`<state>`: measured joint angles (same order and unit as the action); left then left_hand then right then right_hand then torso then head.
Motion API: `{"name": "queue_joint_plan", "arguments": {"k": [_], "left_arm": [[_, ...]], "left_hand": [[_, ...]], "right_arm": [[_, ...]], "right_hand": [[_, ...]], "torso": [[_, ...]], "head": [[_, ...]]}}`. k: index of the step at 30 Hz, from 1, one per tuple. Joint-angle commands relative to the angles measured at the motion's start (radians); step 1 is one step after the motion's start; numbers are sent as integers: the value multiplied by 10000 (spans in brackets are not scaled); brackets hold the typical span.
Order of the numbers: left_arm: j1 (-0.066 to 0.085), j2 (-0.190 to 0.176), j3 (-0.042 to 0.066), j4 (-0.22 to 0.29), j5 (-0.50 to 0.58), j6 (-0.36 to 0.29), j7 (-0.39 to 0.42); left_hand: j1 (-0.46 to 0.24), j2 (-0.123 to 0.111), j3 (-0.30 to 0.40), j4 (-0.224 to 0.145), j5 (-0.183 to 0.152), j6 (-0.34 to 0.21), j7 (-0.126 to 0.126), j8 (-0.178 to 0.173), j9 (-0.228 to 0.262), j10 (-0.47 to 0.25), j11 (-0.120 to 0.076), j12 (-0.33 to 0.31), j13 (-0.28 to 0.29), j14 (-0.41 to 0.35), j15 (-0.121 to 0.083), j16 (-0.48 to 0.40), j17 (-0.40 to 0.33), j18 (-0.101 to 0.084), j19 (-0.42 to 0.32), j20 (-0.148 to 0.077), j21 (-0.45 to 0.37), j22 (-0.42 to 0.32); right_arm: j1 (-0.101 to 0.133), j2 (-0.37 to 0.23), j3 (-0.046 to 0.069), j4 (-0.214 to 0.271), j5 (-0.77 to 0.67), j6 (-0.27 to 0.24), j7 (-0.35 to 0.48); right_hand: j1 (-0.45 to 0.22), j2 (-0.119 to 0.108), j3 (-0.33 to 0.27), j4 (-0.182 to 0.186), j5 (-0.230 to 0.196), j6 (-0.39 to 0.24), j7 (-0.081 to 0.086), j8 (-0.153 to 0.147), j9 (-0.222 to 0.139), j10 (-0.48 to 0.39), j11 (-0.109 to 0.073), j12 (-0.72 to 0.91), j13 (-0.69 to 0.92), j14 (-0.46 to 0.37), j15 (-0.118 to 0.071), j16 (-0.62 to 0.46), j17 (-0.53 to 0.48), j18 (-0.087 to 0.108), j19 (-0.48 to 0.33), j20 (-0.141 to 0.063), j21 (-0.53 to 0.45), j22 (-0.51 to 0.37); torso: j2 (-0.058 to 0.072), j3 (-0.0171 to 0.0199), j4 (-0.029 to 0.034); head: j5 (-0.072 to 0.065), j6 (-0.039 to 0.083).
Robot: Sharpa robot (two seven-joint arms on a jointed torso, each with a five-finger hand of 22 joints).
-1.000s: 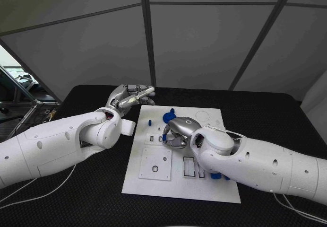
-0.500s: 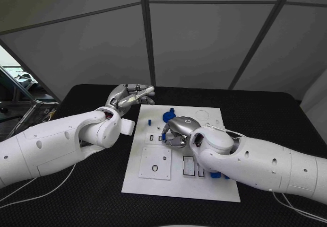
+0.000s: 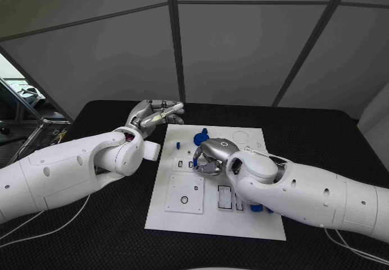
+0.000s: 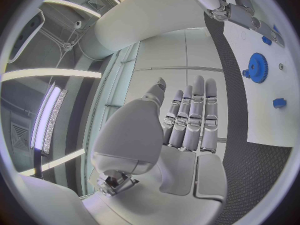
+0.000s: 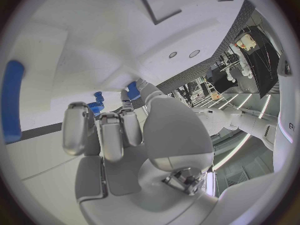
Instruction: Assemble the parts on the task board
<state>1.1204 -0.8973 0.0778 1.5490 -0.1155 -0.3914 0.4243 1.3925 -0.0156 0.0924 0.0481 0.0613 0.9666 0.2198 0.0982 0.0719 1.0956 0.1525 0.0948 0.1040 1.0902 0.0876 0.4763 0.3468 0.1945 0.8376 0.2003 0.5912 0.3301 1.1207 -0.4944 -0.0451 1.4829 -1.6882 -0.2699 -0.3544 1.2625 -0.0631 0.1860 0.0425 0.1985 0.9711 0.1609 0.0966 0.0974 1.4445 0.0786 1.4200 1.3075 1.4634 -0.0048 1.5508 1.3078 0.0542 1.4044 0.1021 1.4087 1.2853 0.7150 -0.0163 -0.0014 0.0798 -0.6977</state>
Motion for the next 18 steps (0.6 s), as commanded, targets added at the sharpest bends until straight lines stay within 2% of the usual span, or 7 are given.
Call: {"name": "queue_joint_plan", "arguments": {"k": [1, 12, 16, 18], "left_arm": [[16, -8, 11, 15, 2, 104, 34], [16, -15, 10, 7, 2, 111, 33], [16, -14, 10, -1, 2, 118, 29], [16, -11, 10, -7, 2, 122, 27]], "left_hand": [[-10, 65, 4, -57, -45, 38, -14, -37, 5, -2, 0, -41, 0, 2, 20, -38, -11, -124, -65, 33, -18, -2], [-14, 65, 6, -62, -46, 29, -10, -45, 3, -11, 5, -49, -3, -1, 24, -49, -14, -125, -68, 34, -18, -2], [-14, 65, 6, -62, -46, 29, -10, -45, 3, -11, 5, -49, -3, -1, 24, -49, -14, -125, -68, 34, -18, -2], [-14, 65, 6, -62, -46, 29, -10, -45, 3, -11, 5, -49, -3, -1, 24, -49, -14, -125, -68, 34, -18, -2]], "right_arm": [[-26, -18, -35, -39, -15, 184, -201], [-26, -32, -35, -9, 29, -183, -124], [-27, -50, -35, 30, 59, -427, -42], [-27, -68, -35, 62, 83, -535, 2]], "right_hand": [[-100, -37, -28, 84, -79, -132, 15, -81, -14, -135, -13, -92, 1042, 969, 80, -4, 2197, 80, -45, 78, -85, -43], [-257, -422, -226, 451, -252, -851, 183, -252, -77, -541, 137, -498, 613, 935, 202, -71, 2071, 118, -168, 182, -229, -232], [-240, -511, -437, 691, 118, -1090, 248, -214, -73, -658, 201, -584, 488, 929, 259, -82, 2053, 125, -185, 238, -258, -259], [-231, -507, -469, 717, 151, -1110, 252, -201, -70, -672, 205, -594, 471, 925, 263, -90, 2038, 126, -189, 243, -263, -265]], "torso": [[4, 1, -6], [2, 1, -10], [0, 4, -9], [-1, 7, -11]], "head": [[4, 1], [4, 1], [-1, 10], [1, 9]]}}
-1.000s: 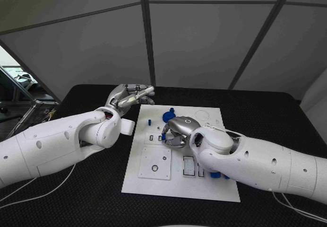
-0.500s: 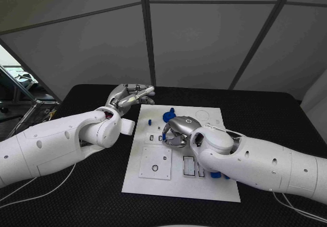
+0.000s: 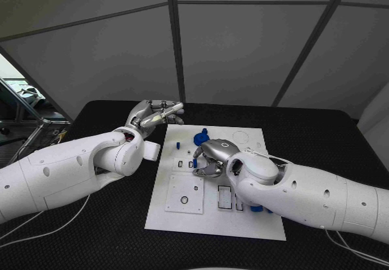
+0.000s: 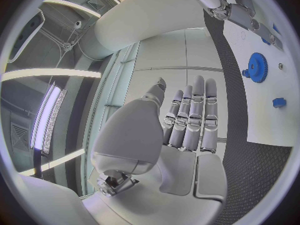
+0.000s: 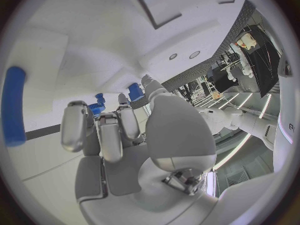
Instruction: Assemble the parts on the task board
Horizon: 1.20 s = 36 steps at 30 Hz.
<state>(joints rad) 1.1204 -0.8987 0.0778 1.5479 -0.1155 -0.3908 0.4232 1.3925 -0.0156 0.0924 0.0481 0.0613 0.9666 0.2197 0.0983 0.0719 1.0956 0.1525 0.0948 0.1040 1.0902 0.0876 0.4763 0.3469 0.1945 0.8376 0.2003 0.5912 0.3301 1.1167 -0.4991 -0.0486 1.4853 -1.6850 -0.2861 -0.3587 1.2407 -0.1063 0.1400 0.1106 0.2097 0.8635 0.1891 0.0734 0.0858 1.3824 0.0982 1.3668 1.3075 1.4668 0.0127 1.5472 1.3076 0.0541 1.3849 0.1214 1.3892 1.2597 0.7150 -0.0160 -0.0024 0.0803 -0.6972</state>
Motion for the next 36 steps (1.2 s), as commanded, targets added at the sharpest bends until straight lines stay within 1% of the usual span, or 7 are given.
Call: {"name": "queue_joint_plan", "arguments": {"k": [1, 13, 20, 25, 29, 31, 36], "left_arm": [[16, 6, 10, -1, 2, 118, 37], [14, 2, 8, -162, -673, 270, -358], [13, -79, 8, -210, -2111, 198, -2114], [15, -187, 8, -81, -3645, 809, -4298], [116, -210, 9, 94, -5344, 1976, -6361], [229, -152, 8, 140, -6123, 2647, -7279], [655, 320, -81, -12, -7857, 4068, -9065]], "left_hand": [[-14, 64, 6, -62, -45, 29, -10, -46, 3, -11, 5, -49, -3, -1, 23, -49, -15, -126, -69, 34, -18, -2], [-300, -286, -341, -78, -52, 125, -138, -17, 32, 115, -72, 10, 43, 171, -19, -71, 7, -107, -10, 30, 17, 10], [-337, 25, -127, 29, -36, 943, -619, 343, 203, 1337, -606, 562, 388, 1898, -630, 1122, 708, -82, 1211, -511, 886, 435], [-1100, -150, -38, 585, 3, 1380, -1034, 752, 496, 2415, -1099, 1680, 1152, 3436, -1091, 4795, 4208, -102, 2211, -1026, 2045, 1106], [-1843, -216, -175, 1183, 12, 1511, -1333, 1205, 933, 2915, -1384, 3359, 2459, 3986, -1372, 7237, 6953, -641, 4159, -1366, 5012, 4804], [-2083, -403, -255, 1574, 8, 1135, -1458, 1759, 1534, 2248, -1404, 6430, 5390, 3878, -1439, 7695, 7474, -941, 4977, -1548, 6650, 6978], [-2347, -236, -752, 2195, -52, 793, -1476, 2752, 2530, 2009, -1536, 9243, 8271, 3850, -1499, 7781, 7627, -1183, 5501, -1531, 7623, 8523]], "right_arm": [[13, -37, 0, 63, 62, -442, 70], [28, -1019, 15, 993, 794, -1644, 1566], [399, -2282, 189, 1878, 3056, -812, 3355], [837, -3187, 373, 2137, 5155, -67, 4000], [1131, -3805, 556, 2081, 6010, 190, 4147], [1282, -4004, 597, 1951, 6197, 246, 4140], [1456, -4345, 641, 1675, 6346, 215, 4084]], "right_hand": [[-11, -73, -39, 61, 63, -54, -26, 40, 49, -55, 13, -64, 464, 887, 91, -62, 2023, 130, -2, 54, -77, -23], [200, -8, -215, 265, 387, -222, -3, 170, 76, -156, 36, -118, 354, 859, 113, -117, 1924, 176, -133, 80, -228, -235], [871, 283, -58, 84, 642, 459, -217, 738, 266, -978, -164, -1033, -587, 411, -59, -1009, 442, 571, -1329, -52, -1556, -2151], [1246, 413, 105, -73, 784, 522, -248, 811, 261, -1470, -219, -1738, -1313, 172, -124, -1673, -421, 752, -1915, -119, -2391, -3189], [1255, 423, 100, -73, 795, 553, -262, 840, 260, -1428, -235, -1760, -1368, 206, -142, -1718, -436, 749, -1872, -137, -2444, -3221], [1249, 425, 94, -66, 813, 574, -269, 857, 262, -1414, -241, -1765, -1385, 219, -150, -1729, -437, 747, -1851, -144, -2456, -3225], [1221, 419, 74, -44, 834, 586, -275, 870, 261, -1401, -247, -1773, -1409, 228, -156, -1755, -457, 745, -1826, -152, -2471, -3231]], "torso": [[-1, 5, 0], [-30, 13, -5], [-131, 8, 5], [-278, 54, -16], [-408, 67, -2], [-466, 83, 8], [-591, 124, 64]], "head": [[-4, 5], [-3, 87], [-28, 135], [-47, 107], [-91, 47], [-83, 27], [-98, -111]]}}
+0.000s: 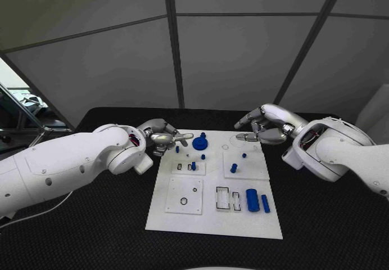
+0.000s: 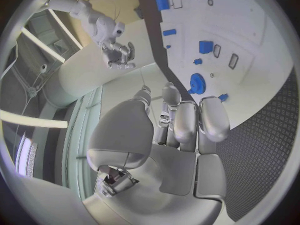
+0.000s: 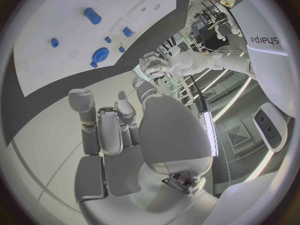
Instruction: Assemble the parts on the task board
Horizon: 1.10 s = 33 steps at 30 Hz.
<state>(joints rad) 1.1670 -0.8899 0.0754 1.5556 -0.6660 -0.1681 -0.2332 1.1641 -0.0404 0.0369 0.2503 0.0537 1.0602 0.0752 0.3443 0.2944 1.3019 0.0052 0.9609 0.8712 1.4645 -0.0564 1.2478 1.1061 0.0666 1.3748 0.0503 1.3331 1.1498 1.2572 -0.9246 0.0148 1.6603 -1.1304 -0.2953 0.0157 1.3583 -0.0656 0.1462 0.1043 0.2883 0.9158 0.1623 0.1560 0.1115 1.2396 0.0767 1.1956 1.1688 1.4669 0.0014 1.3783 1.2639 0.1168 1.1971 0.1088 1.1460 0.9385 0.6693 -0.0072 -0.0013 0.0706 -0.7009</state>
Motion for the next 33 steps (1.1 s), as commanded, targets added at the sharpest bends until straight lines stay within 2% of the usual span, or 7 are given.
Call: {"name": "queue_joint_plan", "arguments": {"k": [1, 4, 7, 10, 15, 22, 33], "left_arm": [[287, 353, -112, -151, -2580, 1998, -2735], [575, 686, -354, -328, -2997, 2207, -3171], [984, 1051, -827, -536, -3359, 2256, -3417], [1248, 1377, -1140, -753, -3728, 2351, -3548], [1409, 1721, -1351, -967, -3990, 2465, -3637], [1469, 2162, -1543, -1275, -4078, 2668, -3668], [1483, 2774, -1749, -1884, -3926, 2892, -3618]], "left_hand": [[-71, 31, -350, 271, 12, -232, -64, 479, 512, -72, -69, 845, 871, 106, -65, 67, 49, 70, 211, -55, 324, 524], [-795, 95, -918, 406, -37, -347, -83, 772, 848, -70, -108, 1172, 1218, 102, -105, 62, 65, -7, 381, -67, 545, 906], [-945, 97, -1178, 423, -54, -436, -98, 895, 1012, -68, -124, 1306, 1369, 101, -125, 61, 77, -36, 451, -86, 638, 1070], [-862, 130, -1263, 396, -48, -463, -115, 989, 1126, -27, -133, 1435, 1512, 99, -135, 55, 78, -65, 521, -94, 726, 1225], [-577, 225, -1328, 377, -22, -541, -130, 1156, 1349, 5, -145, 1590, 1684, 100, -142, 47, 85, -87, 575, -98, 807, 1365], [-462, 285, -1373, 380, -15, -608, -132, 1243, 1484, 1, -146, 1645, 1748, 100, -143, 39, 86, -94, 589, -98, 835, 1417], [60, 365, -1186, 341, -4, -837, -108, 1354, 1755, -19, -131, 1736, 1867, 102, -132, 24, 93, -113, 622, -89, 903, 1550]], "right_arm": [[67, -131, 10, -105, 809, 288, 337], [95, -174, 17, -197, 825, 241, 337], [111, -163, 20, -300, 827, 169, 344], [118, -146, 21, -361, 767, 85, 339], [123, -128, 21, -412, 670, 5, 295], [125, 21, 21, -544, 591, -137, 279], [124, 319, 20, -706, 534, -253, 210]], "right_hand": [[53, 14, 13, 23, 118, 63, -13, 52, 0, 24, -40, -85, -60, 228, -51, -110, -62, 122, 61, -35, -72, -52], [119, 0, 51, 2, 425, 37, -12, 51, -16, -157, -48, -320, -318, 169, -64, -336, -332, 182, -94, -52, -352, -403], [128, -5, 63, 11, 456, 28, -12, 55, -24, -239, -49, -437, -453, 137, -67, -464, -470, 210, -169, -56, -500, -578], [219, 13, 130, -28, 564, 38, -18, 71, -30, -182, -60, -411, -453, 176, -81, -447, -397, 182, -40, -71, -430, -452], [227, -15, 143, -31, 660, 40, -18, 77, -36, -172, -62, -419, -480, 187, -85, -469, -404, 176, 3, -78, -428, -437], [214, -44, 146, -20, 733, 49, -21, 87, -38, -177, -66, -439, -518, 200, -88, -476, -394, 165, 53, -82, -407, -396], [241, -94, 206, -19, 862, 18, -24, 83, -58, -556, -76, -948, -1082, 213, -102, -535, -426, 154, 137, -98, -397, -362]], "torso": [[-146, 39, 65], [-189, 60, 61], [-239, 67, 56], [-275, 77, 64], [-285, 75, 66], [-261, 82, 47], [-244, 73, 52]], "head": [[-3, -93], [32, -143], [26, -177], [44, -237], [34, -229], [51, -243], [43, -303]]}}
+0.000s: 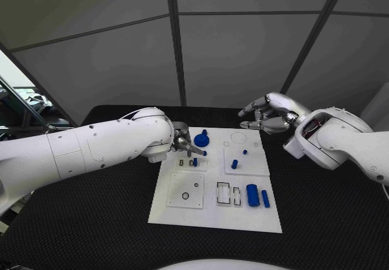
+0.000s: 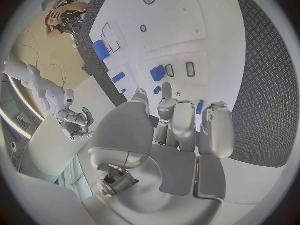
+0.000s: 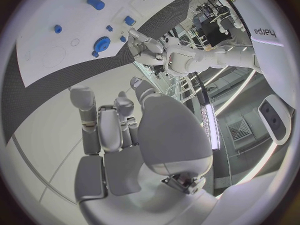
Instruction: Assemble the parts on the task board
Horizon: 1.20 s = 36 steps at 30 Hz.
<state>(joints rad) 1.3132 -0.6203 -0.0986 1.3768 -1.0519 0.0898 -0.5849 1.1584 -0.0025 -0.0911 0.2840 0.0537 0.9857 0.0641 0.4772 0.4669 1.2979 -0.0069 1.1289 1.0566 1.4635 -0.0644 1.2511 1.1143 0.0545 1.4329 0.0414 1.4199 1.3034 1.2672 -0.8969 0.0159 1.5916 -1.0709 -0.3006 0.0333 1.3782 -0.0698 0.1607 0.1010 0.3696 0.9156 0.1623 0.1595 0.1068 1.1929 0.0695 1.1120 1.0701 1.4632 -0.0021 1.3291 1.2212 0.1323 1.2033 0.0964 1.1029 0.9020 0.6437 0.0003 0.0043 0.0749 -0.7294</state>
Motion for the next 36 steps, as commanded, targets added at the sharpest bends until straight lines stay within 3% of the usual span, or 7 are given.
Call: {"name": "queue_joint_plan", "arguments": {"k": [1, 7, 9, 13, 14, 16, 36], "left_arm": [[20, 113, -15, -134, -62, 359, -96], [19, 195, -33, -253, -52, 581, -102], [19, 207, -34, -288, -51, 677, -124], [19, 219, -36, -332, -50, 804, -148], [19, 228, -36, -345, -50, 829, -152], [18, 257, -37, -372, -49, 878, -157], [-7, 480, -40, -631, -49, 1256, -70]], "left_hand": [[150, -29, 117, 5, -4, -117, 10, 25, 48, 12, -5, 51, 10, 112, -48, -10, 11, 7, 40, 2, 35, 16], [304, -255, 678, 56, 4, -279, 53, 21, 210, -57, 36, 39, 19, 111, -16, -22, 19, 9, 17, 32, 34, 35], [233, -427, 1074, 68, 1, -316, 68, 24, 295, -80, 43, 37, 28, 111, -6, -29, 23, 10, 10, 44, 37, 54], [212, -459, 1148, 68, 0, -321, 66, 25, 312, -83, 47, 38, 31, 111, -5, -30, 24, 9, 14, 45, 42, 67], [97, -598, 1425, 71, -3, -338, 70, 26, 381, -80, 49, 59, 62, 113, -2, -32, 32, 5, 20, 51, 55, 102], [15, -651, 1507, 77, -4, -340, 70, 26, 406, -76, 51, 69, 75, 114, -1, -33, 35, 4, 21, 53, 58, 112], [-336, -830, 1841, 81, -4, -297, 45, 73, 533, -30, 33, 149, 168, 115, -11, -40, 43, -13, 63, 49, 110, 222]], "right_arm": [[24, 67, 9, -34, -65, -202, 30], [24, 203, 8, -118, -78, -189, 6], [23, 232, 8, -130, -81, -179, -13], [23, 260, 8, -146, -90, -165, -48], [23, 266, 7, -150, -92, -163, -57], [23, 278, 7, -159, -94, -159, -72], [23, 415, 7, -228, -221, -47, -178]], "right_hand": [[38, -62, 70, 22, 53, 8, -24, 45, -15, -201, -3, -265, -260, 253, -68, -50, 1, -1, 82, 25, 27, -1], [11, -122, 164, 94, 66, -31, -35, 52, -37, -817, -21, -1321, -1436, 286, -84, -78, 26, -15, 166, 9, 26, 37], [8, -130, 176, 104, 66, -35, -36, 54, -39, -849, -23, -1406, -1538, 288, -85, -84, 26, -13, 166, 7, 14, 27], [3, -143, 189, 117, 66, -43, -37, 54, -43, -885, -24, -1507, -1663, 293, -88, -88, 32, -14, 173, 4, 8, 25], [2, -145, 191, 119, 66, -45, -37, 54, -44, -888, -25, -1519, -1678, 293, -88, -89, 31, -14, 174, 4, 7, 25], [2, -145, 191, 119, 66, -45, -37, 54, -44, -888, -25, -1519, -1678, 293, -88, -89, 31, -14, 174, 4, 7, 25], [-31, -156, 199, 155, 62, -48, -37, 60, -47, -898, -25, -1603, -1794, 290, -88, -117, 9, -11, 172, 2, -16, 4]], "torso": [[14, -3, 0], [18, -13, 3], [19, -7, 10], [13, -7, 10], [14, -7, 10], [12, -5, 9], [21, -5, -7]], "head": [[-6, -19], [-18, -50], [-17, -59], [-3, -90], [-5, -97], [-11, -106], [-24, -198]]}}
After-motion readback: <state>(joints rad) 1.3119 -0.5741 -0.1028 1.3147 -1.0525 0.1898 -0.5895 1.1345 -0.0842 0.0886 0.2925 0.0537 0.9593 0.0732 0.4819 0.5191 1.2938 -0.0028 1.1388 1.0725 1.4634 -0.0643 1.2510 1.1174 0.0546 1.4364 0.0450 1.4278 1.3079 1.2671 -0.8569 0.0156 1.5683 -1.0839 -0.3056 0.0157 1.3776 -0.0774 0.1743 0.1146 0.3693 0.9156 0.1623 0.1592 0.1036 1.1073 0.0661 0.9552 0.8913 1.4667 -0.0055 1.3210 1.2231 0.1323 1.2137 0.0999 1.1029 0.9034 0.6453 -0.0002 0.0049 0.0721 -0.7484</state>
